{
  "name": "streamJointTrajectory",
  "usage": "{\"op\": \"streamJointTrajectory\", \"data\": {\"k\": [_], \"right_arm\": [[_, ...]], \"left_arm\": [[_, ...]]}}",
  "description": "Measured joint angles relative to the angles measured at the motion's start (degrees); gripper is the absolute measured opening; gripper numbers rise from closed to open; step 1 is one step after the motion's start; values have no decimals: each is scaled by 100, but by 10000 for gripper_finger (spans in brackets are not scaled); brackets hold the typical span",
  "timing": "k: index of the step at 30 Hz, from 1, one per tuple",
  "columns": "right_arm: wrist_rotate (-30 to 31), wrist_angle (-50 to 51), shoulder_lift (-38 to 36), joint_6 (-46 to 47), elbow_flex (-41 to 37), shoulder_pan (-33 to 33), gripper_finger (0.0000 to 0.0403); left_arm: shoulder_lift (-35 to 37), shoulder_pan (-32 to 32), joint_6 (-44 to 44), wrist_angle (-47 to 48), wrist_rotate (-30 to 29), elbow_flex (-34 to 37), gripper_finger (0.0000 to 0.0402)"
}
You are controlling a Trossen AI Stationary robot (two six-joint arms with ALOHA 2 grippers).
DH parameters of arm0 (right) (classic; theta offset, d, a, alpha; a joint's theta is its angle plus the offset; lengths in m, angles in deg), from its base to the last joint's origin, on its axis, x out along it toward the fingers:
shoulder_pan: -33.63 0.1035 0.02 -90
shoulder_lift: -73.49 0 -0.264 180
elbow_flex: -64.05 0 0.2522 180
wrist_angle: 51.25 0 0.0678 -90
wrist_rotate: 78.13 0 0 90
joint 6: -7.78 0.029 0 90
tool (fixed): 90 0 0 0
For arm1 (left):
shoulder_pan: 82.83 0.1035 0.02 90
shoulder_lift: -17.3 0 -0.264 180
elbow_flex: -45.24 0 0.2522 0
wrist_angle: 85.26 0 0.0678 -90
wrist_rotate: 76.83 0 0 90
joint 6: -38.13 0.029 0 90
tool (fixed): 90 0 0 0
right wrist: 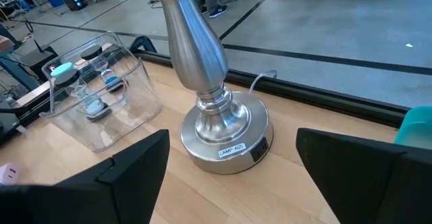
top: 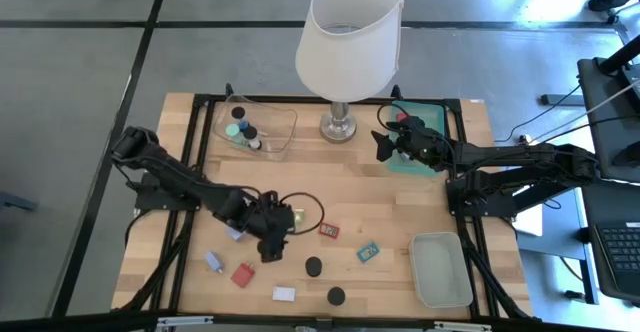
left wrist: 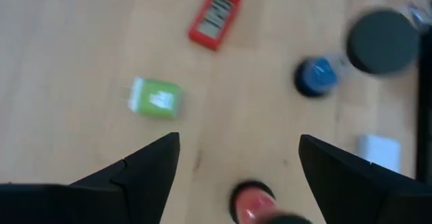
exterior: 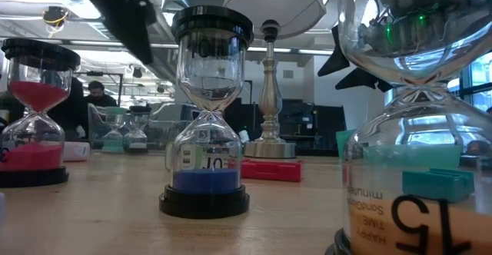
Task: Pick & Place Office items
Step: Put the red hourglass into the transparent bin
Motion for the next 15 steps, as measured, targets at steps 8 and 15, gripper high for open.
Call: {"op": "streamJointTrajectory", "data": {"k": [8,15], "right_arm": [[0,-2,1,-1,0,-1,327],[0,-1,1,0,0,-2,327]], "left_arm": [[0,-620,414,56,-41,0,311],[0,-1008,1182,223,-451,0,310]]}}
